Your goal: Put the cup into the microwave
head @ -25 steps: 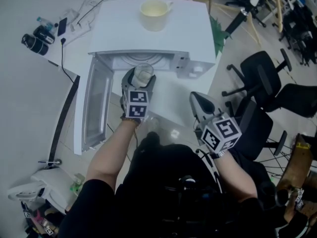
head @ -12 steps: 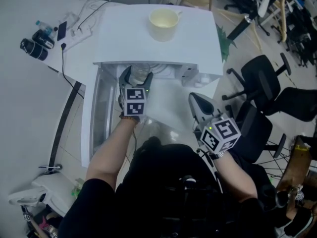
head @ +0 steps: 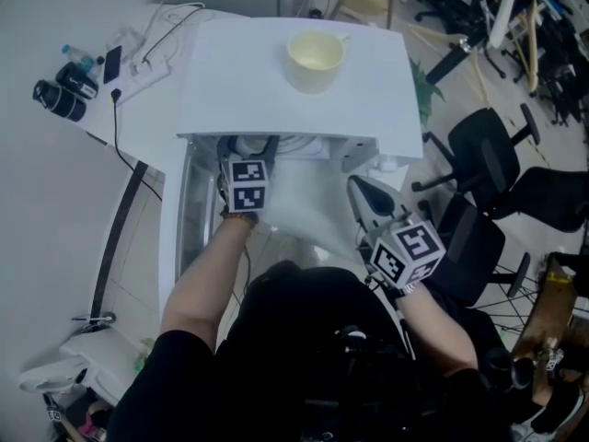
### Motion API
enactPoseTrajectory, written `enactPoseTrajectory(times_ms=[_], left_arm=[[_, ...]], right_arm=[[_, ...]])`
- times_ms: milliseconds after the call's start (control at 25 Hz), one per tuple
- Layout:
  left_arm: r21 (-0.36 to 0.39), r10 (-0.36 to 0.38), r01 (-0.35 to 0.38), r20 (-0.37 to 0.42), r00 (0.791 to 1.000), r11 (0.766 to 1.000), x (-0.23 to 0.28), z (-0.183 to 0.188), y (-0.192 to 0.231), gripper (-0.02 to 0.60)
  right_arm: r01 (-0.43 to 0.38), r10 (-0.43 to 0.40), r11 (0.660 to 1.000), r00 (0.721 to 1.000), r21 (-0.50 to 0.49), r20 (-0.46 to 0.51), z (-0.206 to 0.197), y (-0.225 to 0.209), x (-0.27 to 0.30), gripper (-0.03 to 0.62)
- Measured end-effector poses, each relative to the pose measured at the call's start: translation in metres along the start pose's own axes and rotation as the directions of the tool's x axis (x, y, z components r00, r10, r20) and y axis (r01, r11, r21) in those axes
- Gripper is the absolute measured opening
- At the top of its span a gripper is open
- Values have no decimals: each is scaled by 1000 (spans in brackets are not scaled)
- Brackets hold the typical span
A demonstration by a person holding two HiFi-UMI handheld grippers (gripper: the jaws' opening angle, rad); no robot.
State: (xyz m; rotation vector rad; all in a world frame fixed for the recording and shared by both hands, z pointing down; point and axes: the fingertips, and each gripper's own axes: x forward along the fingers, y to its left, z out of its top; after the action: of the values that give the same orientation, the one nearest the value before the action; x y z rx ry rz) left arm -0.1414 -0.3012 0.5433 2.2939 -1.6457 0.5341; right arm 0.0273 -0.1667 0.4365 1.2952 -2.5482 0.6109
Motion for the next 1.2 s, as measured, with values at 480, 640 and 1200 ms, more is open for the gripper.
enactPoseTrajectory(times_ms=[480, 640, 1200], left_arm=[[-20, 34, -34, -3, 999, 999, 28, -1, 19, 342], [-30, 48, -48, -3, 999, 998, 34, -1, 25, 342], [-23, 75, -75, -11, 997, 997, 46, -6, 33, 342]], right_arm=[[-7, 7, 1000, 1000, 6, -19, -1, -7, 20, 17], [-10, 10, 1000, 1000, 3, -27, -2, -8, 23, 17], [-12, 12, 1000, 999, 12, -31, -4, -15, 25, 17]])
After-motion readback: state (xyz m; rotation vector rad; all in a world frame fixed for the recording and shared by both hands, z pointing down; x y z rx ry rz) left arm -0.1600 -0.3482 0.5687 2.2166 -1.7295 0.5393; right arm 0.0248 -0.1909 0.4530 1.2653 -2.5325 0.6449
